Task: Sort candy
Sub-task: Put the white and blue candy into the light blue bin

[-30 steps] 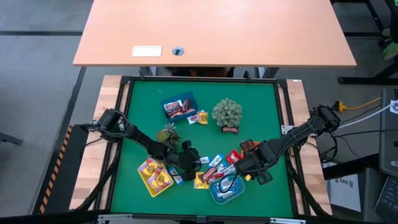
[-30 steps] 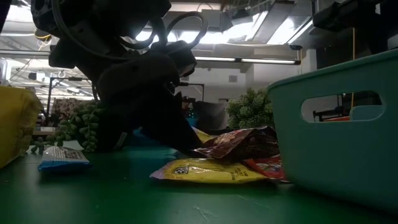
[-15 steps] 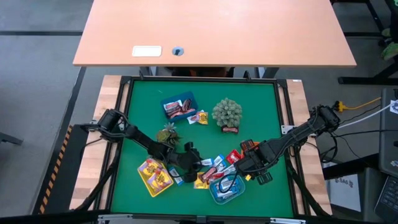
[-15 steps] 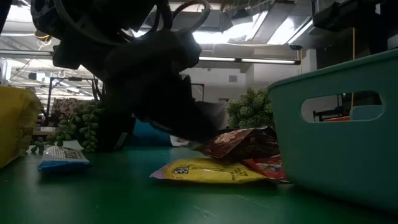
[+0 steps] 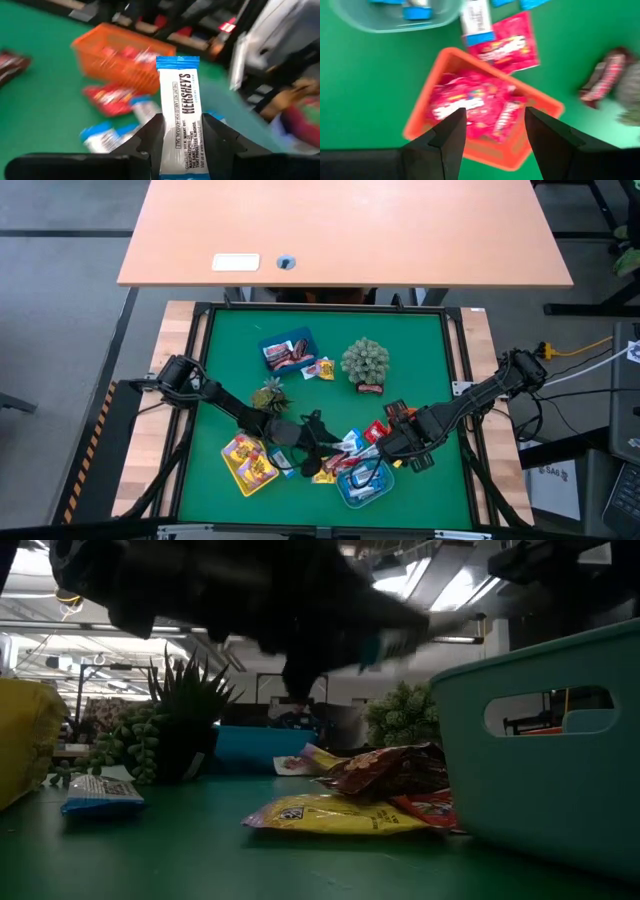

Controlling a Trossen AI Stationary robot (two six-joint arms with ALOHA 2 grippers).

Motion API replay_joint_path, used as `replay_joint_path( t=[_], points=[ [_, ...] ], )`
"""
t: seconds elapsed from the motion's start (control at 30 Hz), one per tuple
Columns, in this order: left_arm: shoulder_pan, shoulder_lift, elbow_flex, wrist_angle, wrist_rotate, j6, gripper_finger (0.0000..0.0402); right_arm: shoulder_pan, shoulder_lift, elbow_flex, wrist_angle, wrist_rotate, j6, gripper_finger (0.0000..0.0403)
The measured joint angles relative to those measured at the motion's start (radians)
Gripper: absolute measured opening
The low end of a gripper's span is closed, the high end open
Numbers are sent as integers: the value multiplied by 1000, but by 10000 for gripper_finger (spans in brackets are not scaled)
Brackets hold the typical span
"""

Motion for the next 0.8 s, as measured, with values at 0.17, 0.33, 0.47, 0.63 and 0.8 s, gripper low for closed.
replay_joint_path(
  t=[0.17, 0.33, 0.47, 0.63, 0.8],
  points=[
    [0, 0, 24, 93, 73, 0, 99, 0, 0, 0, 1, 147, -61, 202],
    [-6, -1, 182, -67, 204, 37, 100, 0, 0, 0, 1, 233, -106, 202],
    [-16, -1, 317, -315, 227, 79, 100, 0, 0, 0, 1, 235, -107, 202],
    [-14, -1, 405, -452, 225, 30, 100, 0, 0, 0, -1, 234, -107, 202],
    [-31, 0, 412, -447, 227, -92, 105, 0, 0, 1, -2, 234, -152, 202]
  ],
)
